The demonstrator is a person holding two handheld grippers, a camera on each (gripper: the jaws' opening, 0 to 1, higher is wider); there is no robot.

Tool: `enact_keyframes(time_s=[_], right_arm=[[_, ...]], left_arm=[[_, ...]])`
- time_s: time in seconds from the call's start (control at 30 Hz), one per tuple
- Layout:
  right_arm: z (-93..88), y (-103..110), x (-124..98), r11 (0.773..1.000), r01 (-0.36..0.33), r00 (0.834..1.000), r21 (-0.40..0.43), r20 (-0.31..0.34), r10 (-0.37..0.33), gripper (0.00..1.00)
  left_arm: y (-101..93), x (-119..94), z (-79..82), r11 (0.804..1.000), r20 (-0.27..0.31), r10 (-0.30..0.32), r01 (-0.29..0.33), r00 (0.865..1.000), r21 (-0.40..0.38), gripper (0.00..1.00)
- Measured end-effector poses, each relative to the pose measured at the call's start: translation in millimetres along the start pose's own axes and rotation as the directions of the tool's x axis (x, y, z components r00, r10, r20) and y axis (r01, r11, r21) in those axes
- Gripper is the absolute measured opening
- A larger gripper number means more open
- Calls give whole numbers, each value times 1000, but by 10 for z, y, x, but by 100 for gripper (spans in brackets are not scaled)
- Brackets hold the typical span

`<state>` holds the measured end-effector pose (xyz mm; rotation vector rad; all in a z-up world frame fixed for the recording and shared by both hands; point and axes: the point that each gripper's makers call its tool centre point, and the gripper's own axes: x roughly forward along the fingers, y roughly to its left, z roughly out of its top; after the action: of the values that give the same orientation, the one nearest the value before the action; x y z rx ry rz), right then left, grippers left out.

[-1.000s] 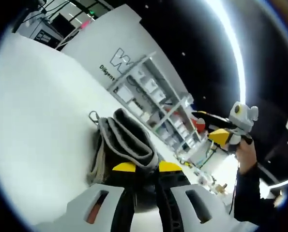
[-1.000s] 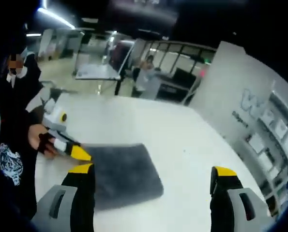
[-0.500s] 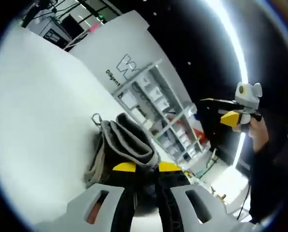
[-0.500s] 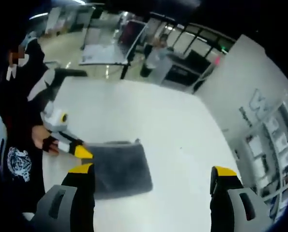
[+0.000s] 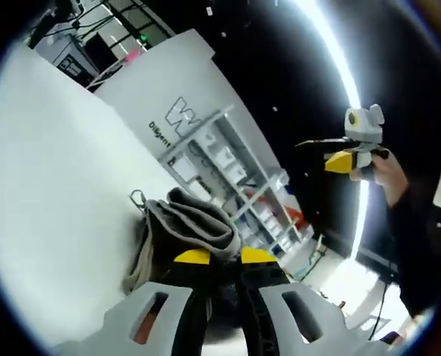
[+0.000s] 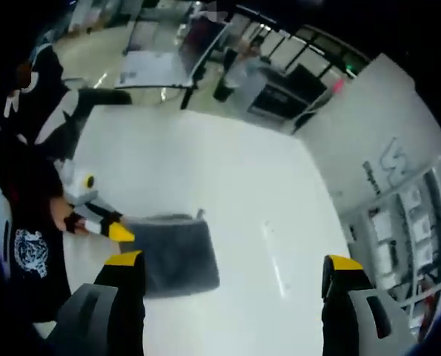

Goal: Open the folded towel by lifting each exposed corner and separating the folded layers until the towel lies flat within the target outline without major curled edges

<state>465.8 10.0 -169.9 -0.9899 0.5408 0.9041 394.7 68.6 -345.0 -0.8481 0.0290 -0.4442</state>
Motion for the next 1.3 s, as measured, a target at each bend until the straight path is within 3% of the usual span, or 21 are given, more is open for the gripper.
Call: enact_keyframes(time_s=[0.2,0.3,0.37,0.63,1.07,1.3], right_arm=[[211,-10,-1,999,4,999,-36,-34,-5,99],[339,0,9,1000,-10,999,-10,-44,10,99],[377,-15,46,1000,-10,998,21,-65,11,99],[517,-94,216,1000,6,994,18,-113,-4,99],[445,150,824,999,-35,974,17,-223,38,99],[303,144,1058,1000,2,958,16,-286,3,99]], left_arm=[[-4,-5,1,1000,0,-9,9,1000,-5,9],[2,-3,1,1000,-2,-8,8,1000,-11,9],[0,-2,-11,1000,-8,-10,10,1000,-17,9],[-4,4,-7,1000,-9,-16,16,1000,-16,9],[-33,10,-16,999,-18,-36,36,999,-9,9],[-40,10,-16,999,-20,-44,44,999,-10,9]])
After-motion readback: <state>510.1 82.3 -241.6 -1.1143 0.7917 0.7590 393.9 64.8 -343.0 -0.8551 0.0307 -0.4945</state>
